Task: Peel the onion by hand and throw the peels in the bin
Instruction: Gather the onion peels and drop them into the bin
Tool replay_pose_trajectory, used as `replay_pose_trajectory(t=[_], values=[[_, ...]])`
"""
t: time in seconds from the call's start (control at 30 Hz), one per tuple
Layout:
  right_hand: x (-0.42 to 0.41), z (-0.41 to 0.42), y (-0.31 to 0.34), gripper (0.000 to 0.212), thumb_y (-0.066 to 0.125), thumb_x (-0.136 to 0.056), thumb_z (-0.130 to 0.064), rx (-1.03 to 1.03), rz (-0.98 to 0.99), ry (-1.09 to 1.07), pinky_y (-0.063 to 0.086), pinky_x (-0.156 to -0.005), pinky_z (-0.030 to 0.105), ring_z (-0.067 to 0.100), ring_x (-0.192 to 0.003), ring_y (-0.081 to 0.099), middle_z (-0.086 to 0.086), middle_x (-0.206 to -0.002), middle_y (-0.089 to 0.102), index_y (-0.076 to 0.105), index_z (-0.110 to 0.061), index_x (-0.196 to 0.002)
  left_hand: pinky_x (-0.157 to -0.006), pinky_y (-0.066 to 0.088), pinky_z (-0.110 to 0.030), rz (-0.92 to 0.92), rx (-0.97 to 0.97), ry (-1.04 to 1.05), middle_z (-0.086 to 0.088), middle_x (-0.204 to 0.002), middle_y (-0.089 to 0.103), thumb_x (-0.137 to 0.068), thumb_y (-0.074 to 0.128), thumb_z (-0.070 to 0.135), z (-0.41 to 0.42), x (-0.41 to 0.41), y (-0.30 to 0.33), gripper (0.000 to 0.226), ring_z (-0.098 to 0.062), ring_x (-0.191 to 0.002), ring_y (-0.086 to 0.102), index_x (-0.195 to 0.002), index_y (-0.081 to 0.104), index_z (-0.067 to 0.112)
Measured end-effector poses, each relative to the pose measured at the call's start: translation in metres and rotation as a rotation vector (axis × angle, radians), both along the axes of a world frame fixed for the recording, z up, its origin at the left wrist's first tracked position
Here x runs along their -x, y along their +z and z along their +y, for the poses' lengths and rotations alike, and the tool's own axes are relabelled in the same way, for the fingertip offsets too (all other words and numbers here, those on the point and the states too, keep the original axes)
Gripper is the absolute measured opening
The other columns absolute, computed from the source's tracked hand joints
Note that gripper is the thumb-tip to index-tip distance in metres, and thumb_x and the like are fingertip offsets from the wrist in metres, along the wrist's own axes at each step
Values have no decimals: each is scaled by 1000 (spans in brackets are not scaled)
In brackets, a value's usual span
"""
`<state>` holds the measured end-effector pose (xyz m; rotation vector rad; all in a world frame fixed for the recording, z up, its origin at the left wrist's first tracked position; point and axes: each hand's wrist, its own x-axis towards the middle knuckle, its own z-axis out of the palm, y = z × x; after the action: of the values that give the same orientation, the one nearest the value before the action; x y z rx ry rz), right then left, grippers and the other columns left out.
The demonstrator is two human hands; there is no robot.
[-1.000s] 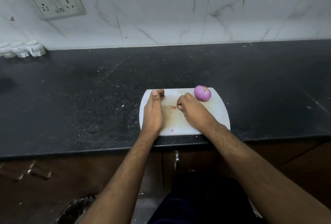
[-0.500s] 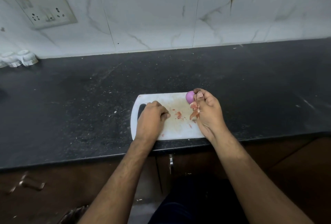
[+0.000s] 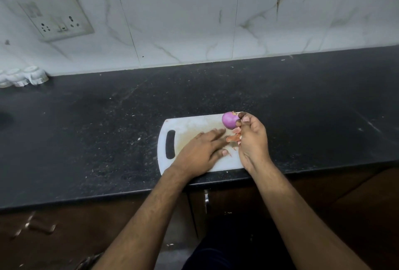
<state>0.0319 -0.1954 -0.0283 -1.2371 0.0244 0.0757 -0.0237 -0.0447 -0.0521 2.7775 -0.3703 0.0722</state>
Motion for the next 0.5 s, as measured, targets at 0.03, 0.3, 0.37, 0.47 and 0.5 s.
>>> replay_pose_trajectory(t=[0.03,0.3,0.37,0.47,0.5], values=[[-1,-3,-2,29,43,-109,-16,47,-27,-24,46,-52,29,11,-67,54,-4,-82,60,67,-23,-95,-127,29,-48,21,-27,-38,-5,-170,36,-105,28,57,0,-1,-1,66,-26,-158,32,-160,45,26],[-4,-11,-14,24,44,-110,-17,112,-54,3,51,-51,33,3,-58,56,2,-86,56,67,-17,-103,-124,37,-33,-14,30,-38,4,-162,49,-110,54,30,25,15,5,40,-10,-152,40,-147,62,18],[-6,-12,-16,24,44,-110,-18,128,-59,13,52,-52,33,4,-61,56,1,-87,57,68,-16,-107,-119,45,-40,-78,60,3,0,-152,60,-107,61,28,37,22,4,33,-13,-145,52,-136,71,14],[-6,-10,-18,24,44,-110,-19,177,-79,20,54,-52,32,8,-63,53,0,-85,56,67,-16,-111,-120,45,-39,-151,177,45,-1,-149,63,-102,64,34,43,28,2,33,-13,-145,52,-127,77,17],[-5,-9,-19,24,43,-110,-19,201,-87,32,54,-53,32,8,-62,53,0,-83,56,67,-15,-112,-123,40,-38,-150,224,78,1,-156,57,-102,63,38,40,29,4,36,-13,-150,45,-131,75,20]])
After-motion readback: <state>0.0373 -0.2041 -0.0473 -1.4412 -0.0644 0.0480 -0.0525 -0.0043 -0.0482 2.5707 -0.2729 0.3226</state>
